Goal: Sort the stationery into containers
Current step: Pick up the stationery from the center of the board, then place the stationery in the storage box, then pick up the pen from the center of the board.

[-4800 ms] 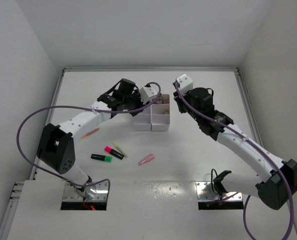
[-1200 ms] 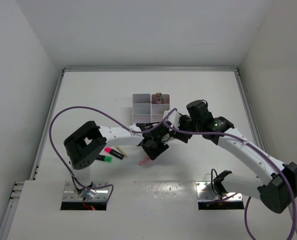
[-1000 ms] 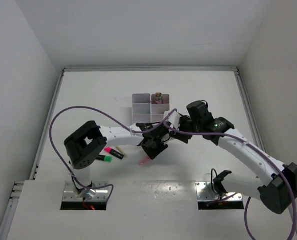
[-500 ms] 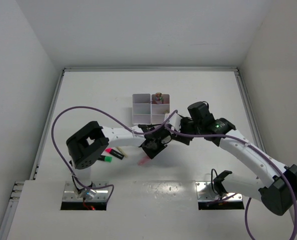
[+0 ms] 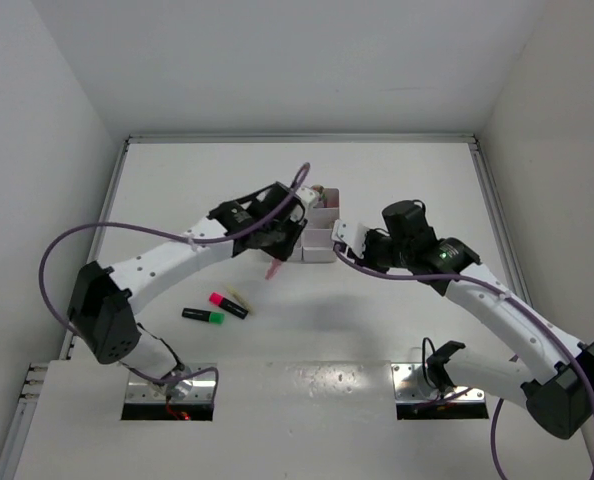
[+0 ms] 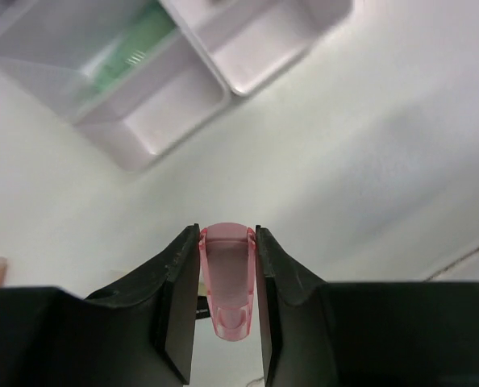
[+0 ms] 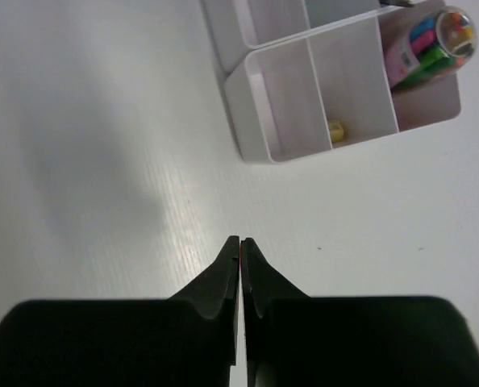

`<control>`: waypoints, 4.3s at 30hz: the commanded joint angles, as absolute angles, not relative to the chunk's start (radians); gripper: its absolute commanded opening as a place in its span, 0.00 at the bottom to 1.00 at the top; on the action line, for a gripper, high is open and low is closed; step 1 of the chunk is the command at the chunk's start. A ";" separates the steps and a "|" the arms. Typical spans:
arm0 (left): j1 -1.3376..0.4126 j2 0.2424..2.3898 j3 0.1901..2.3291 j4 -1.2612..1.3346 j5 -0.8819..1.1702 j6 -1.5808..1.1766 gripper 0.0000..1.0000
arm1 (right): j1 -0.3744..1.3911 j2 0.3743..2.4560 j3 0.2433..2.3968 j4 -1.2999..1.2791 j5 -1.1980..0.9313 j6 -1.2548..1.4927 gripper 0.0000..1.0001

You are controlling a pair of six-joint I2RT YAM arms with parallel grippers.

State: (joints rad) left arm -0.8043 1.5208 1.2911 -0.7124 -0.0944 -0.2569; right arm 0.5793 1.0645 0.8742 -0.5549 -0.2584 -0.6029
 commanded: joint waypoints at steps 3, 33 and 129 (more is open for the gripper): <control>-0.707 1.468 1.331 -0.713 -0.119 -0.288 0.11 | 0.577 1.046 0.893 -0.402 -0.149 -0.497 0.00; -0.554 1.733 1.450 -0.298 0.205 0.339 0.09 | 0.577 1.046 0.845 -0.304 -0.078 -0.425 0.32; 0.126 1.715 1.002 -0.715 -0.344 -1.572 0.40 | 0.577 1.049 0.818 -0.305 -0.199 -0.385 0.67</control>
State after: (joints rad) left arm 0.1143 1.6913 0.9749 -0.6880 -0.3187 -1.5539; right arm 0.5781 1.0676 0.8227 -0.3412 -0.1883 -0.3992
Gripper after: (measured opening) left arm 0.401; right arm 0.666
